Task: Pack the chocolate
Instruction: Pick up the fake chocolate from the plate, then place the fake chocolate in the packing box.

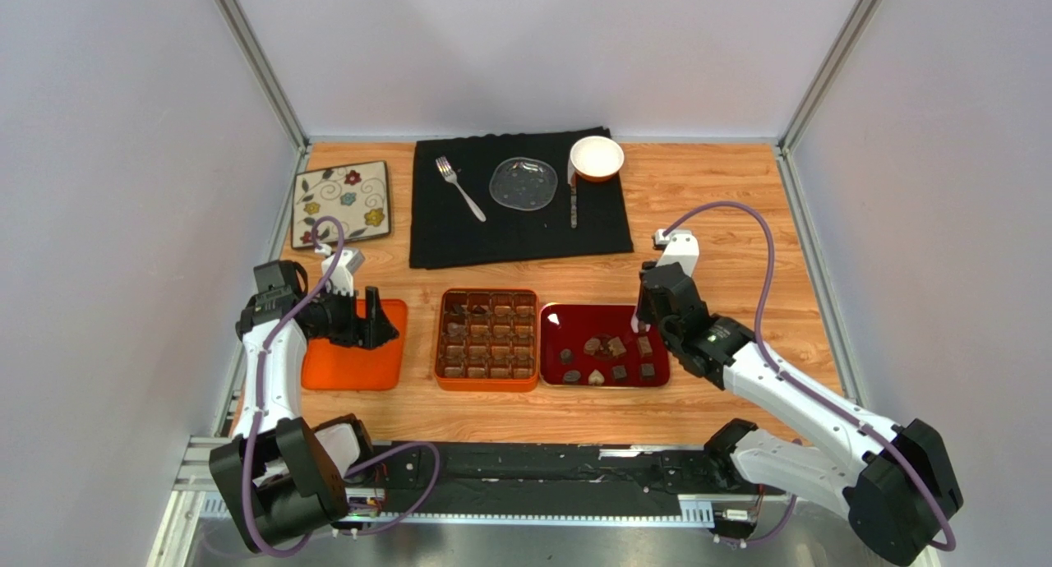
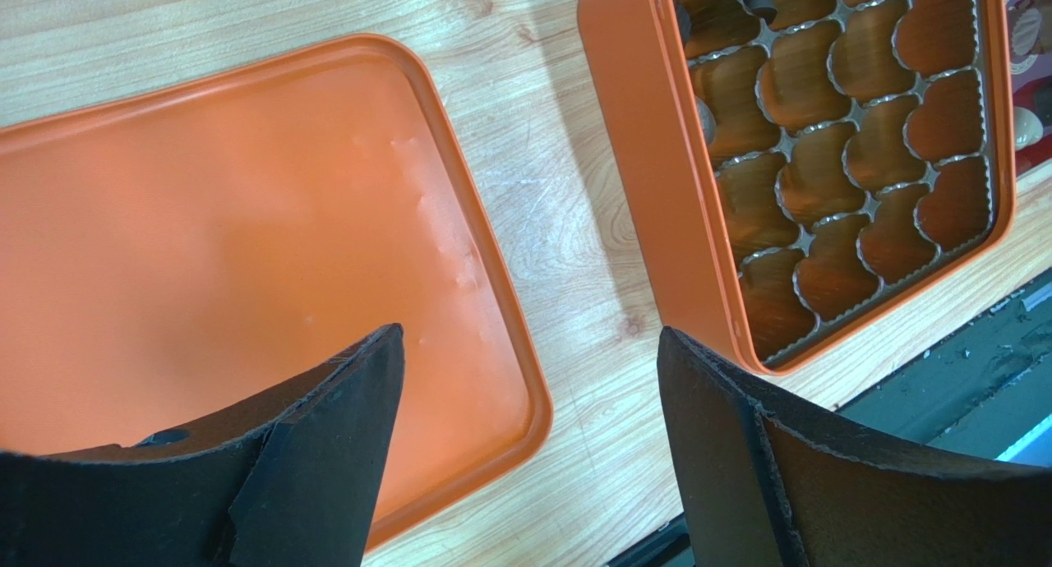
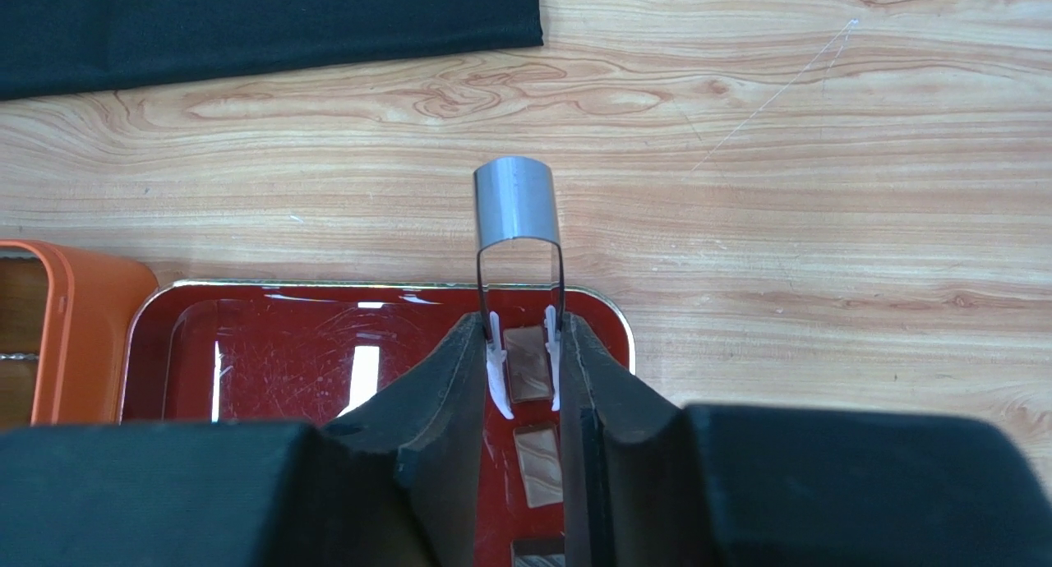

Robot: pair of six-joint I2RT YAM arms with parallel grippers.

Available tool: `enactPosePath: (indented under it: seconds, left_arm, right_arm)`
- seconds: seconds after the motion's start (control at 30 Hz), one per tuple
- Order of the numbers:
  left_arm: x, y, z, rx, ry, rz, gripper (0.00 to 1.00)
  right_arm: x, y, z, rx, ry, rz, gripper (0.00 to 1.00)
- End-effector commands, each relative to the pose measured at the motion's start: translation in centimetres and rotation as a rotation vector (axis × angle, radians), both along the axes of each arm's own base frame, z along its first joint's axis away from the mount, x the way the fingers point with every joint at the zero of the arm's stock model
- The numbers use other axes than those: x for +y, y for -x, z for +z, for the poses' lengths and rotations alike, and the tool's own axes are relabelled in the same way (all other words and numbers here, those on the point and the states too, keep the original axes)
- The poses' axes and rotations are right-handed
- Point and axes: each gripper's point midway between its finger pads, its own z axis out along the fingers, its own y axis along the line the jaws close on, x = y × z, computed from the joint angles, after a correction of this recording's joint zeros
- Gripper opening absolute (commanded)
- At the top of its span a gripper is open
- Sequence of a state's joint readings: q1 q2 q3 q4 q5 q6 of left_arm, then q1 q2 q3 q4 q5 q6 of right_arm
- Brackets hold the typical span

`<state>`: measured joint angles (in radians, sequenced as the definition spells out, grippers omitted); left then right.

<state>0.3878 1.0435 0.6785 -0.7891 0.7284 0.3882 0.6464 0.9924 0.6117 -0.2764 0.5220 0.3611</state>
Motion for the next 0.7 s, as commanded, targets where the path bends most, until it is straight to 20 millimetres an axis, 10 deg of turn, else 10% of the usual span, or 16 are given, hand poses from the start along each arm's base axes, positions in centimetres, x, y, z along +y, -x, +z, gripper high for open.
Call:
enactPosePath:
  seconds: [0.0,0.33,0.67]
  left_arm:
    - [0.3,-0.9,1.4,-0.061,-0.014,-0.012,0.83]
    - [0.2,-0.8,1.4,-0.059,-0.008,-0.013,0.83]
    - [0.1,-0.8,1.6,-0.064,-0.002,-0.011,0.83]
  right_arm:
    - [0.2,-0.9,1.2,-0.053,-0.024,-0.009,0.24]
    - [2.2,-0.3,5.3,-0.133,-0.097,0.075,0.16]
    - [8.9,1.3,10.8,-0.210,-0.108,0.249,0.16]
